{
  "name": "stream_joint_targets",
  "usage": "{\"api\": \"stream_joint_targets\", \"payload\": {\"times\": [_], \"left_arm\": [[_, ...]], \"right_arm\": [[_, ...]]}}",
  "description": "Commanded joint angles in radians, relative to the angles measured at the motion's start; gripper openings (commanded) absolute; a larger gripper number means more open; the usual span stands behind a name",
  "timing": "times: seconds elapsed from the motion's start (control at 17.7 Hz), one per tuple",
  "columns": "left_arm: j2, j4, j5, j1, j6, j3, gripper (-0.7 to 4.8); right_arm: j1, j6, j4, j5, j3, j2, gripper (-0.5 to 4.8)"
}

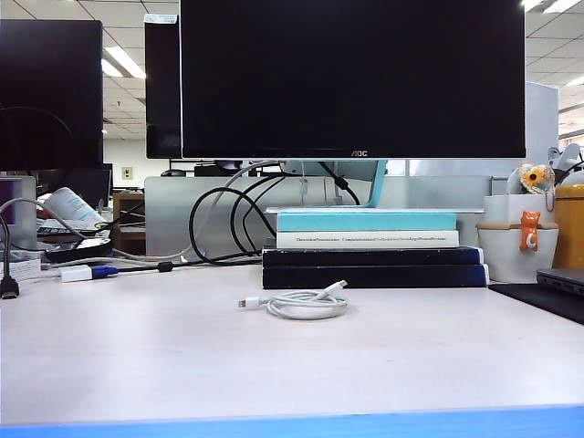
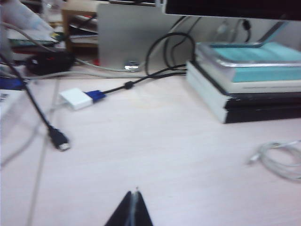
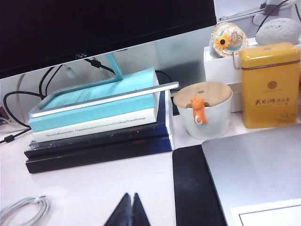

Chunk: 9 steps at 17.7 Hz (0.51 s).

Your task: Unfold the white charging cable into a straight cable.

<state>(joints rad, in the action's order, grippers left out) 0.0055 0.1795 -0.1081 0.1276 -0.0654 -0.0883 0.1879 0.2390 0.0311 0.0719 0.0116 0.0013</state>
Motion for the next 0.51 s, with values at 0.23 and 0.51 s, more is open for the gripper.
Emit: {"api": "stream_joint_targets", "payload": {"times": [0.23, 0.51], "left_arm": [[-0.004, -0.008, -0.038, 0.000, -0.041, -0.003, -0.06], [0.003, -0.039, -0.007, 0.000, -0.066, -0.039, -0.06]], "right_arm": [[-0.001, -0.003, -0.008, -0.003, -0.005, -0.001, 0.10], [0.000, -0.069, -0.093, -0.013, 0.038, -0.001, 0.08]]}}
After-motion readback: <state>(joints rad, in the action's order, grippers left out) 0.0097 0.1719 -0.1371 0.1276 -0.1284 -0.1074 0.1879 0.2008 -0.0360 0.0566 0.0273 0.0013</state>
